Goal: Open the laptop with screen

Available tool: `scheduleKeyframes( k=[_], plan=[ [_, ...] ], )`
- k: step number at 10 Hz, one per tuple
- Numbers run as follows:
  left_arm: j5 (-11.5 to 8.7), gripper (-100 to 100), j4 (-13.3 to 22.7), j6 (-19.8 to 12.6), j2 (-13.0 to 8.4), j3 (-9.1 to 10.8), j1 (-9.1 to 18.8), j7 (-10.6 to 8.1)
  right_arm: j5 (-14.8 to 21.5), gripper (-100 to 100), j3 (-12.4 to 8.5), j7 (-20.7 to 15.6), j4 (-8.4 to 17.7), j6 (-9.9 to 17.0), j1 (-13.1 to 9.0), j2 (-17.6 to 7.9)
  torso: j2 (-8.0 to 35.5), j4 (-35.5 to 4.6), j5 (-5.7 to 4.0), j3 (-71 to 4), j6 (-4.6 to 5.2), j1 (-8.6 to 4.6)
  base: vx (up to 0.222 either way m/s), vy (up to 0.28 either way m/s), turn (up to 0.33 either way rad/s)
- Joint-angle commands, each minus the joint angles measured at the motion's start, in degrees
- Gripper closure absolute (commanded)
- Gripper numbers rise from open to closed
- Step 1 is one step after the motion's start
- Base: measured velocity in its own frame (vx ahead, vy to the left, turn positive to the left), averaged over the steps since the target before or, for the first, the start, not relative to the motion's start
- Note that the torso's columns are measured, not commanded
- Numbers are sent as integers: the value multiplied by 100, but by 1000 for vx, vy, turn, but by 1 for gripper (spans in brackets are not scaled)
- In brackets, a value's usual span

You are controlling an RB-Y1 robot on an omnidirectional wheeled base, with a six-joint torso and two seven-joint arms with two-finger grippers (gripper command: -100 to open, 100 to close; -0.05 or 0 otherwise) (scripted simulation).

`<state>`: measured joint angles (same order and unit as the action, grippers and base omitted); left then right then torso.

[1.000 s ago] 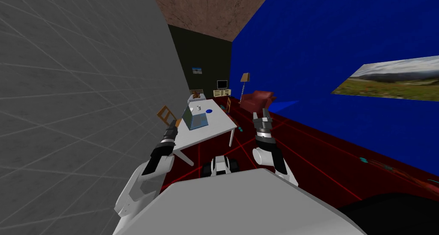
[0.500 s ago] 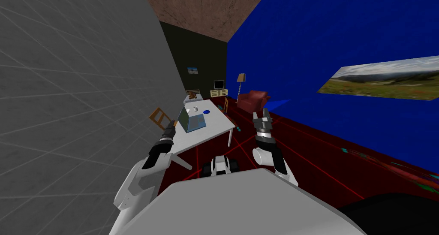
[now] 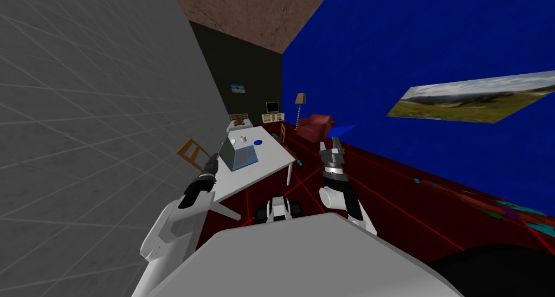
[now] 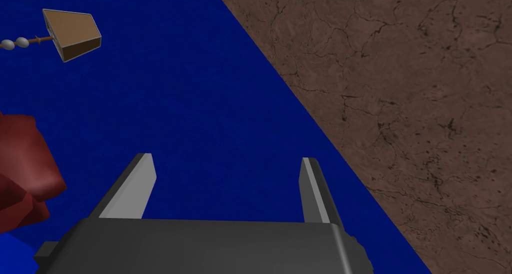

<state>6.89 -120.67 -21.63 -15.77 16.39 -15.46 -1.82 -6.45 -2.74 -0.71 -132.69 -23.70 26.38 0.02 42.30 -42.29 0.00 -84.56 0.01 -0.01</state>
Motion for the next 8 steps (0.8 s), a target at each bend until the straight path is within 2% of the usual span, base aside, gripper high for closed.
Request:
scheduleKeyframes(
  k=[1, 7, 8],
  plan=[
    [52, -100, 39, -429, -105, 125, 98, -9, 0, 0, 0, 0, 0, 0, 0, 0, -2, 0, 0, -1, -2, -1, 20, 1, -65],
    [120, -100, 153, -1075, -315, 341, 290, -27, 0, 0, 0, 0, 0, 0, 0, 0, -2, 0, 2, -1, -1, 6, 14, 3, -88],
    [115, -100, 125, -1003, -290, 317, 262, -23, 0, 0, 0, 0, 0, 0, 0, 0, -4, 1, 2, -2, -1, 5, 8, 5, -7]
  ],
)
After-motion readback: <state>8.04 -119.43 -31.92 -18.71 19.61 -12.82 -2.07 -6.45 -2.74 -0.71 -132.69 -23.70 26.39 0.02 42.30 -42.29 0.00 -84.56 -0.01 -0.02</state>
